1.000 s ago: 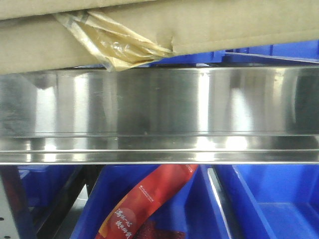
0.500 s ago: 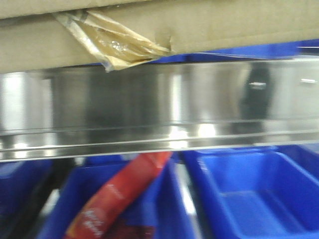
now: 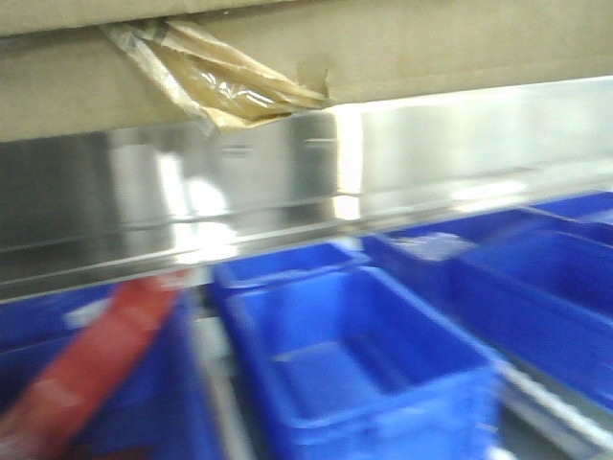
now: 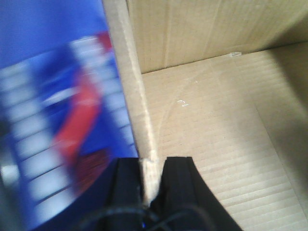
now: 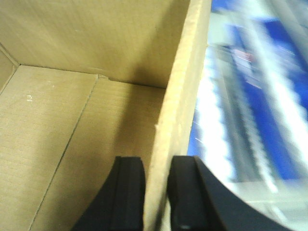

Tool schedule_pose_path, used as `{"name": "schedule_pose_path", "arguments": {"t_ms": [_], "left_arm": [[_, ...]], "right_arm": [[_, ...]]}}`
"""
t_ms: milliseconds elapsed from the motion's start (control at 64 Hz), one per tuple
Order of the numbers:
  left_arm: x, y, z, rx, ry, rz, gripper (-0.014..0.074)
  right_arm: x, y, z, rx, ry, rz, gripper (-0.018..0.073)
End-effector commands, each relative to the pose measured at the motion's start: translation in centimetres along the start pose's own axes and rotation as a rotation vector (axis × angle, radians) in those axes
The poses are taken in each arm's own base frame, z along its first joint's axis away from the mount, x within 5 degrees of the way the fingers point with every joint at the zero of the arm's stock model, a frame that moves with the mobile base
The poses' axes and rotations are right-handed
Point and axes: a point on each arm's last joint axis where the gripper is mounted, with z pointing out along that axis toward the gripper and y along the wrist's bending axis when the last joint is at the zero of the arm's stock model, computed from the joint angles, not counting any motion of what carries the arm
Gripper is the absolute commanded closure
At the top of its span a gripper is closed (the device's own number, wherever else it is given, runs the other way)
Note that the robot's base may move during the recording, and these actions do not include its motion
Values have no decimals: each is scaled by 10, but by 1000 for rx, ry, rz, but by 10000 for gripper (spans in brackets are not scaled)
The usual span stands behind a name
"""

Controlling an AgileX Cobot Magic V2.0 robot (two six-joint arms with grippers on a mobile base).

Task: Grab carton from right shelf to conveyor
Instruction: 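Hold the carton with both grippers while the base turns away from the shelf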

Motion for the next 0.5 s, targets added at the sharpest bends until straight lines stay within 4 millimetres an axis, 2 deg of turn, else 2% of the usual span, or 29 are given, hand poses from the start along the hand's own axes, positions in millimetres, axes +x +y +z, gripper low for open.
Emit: {"name": "schedule_pose_path", "arguments": {"t_ms": [0, 484], "left_arm": [[-1, -3, -4, 32, -23, 4, 613], [-1, -3, -4, 31, -23, 5, 613]], "right_arm": [[-7, 2, -8, -19, -88, -5, 625], [-7, 2, -8, -19, -88, -5, 625]]}}
